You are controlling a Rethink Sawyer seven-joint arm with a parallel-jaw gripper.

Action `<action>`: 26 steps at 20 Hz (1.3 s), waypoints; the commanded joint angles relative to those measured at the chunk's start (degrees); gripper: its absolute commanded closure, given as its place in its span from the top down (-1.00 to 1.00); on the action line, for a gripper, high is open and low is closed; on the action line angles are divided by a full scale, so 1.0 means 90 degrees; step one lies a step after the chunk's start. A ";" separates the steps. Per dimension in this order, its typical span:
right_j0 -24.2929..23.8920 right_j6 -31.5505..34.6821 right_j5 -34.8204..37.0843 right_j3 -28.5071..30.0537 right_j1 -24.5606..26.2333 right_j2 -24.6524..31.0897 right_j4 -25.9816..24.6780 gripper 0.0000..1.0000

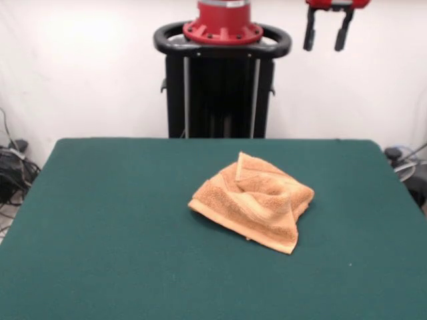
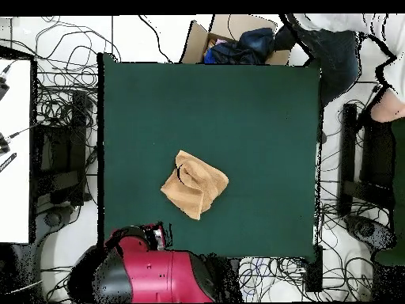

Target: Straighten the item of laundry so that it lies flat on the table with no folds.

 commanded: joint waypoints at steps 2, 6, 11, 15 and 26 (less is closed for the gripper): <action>-0.0268 0.0728 0.0154 -0.0024 0.0289 -0.0037 -0.0258 1.00; -0.0567 0.0493 -0.0215 0.0140 0.0521 0.0111 -0.0318 1.00; -0.1007 0.0279 -0.0765 0.0231 0.0903 0.0375 -0.0349 1.00; -0.1277 0.0201 -0.1111 0.0169 0.1255 0.0485 -0.0581 1.00; -0.2157 0.0176 -0.2389 0.0405 0.1692 0.1028 -0.1318 1.00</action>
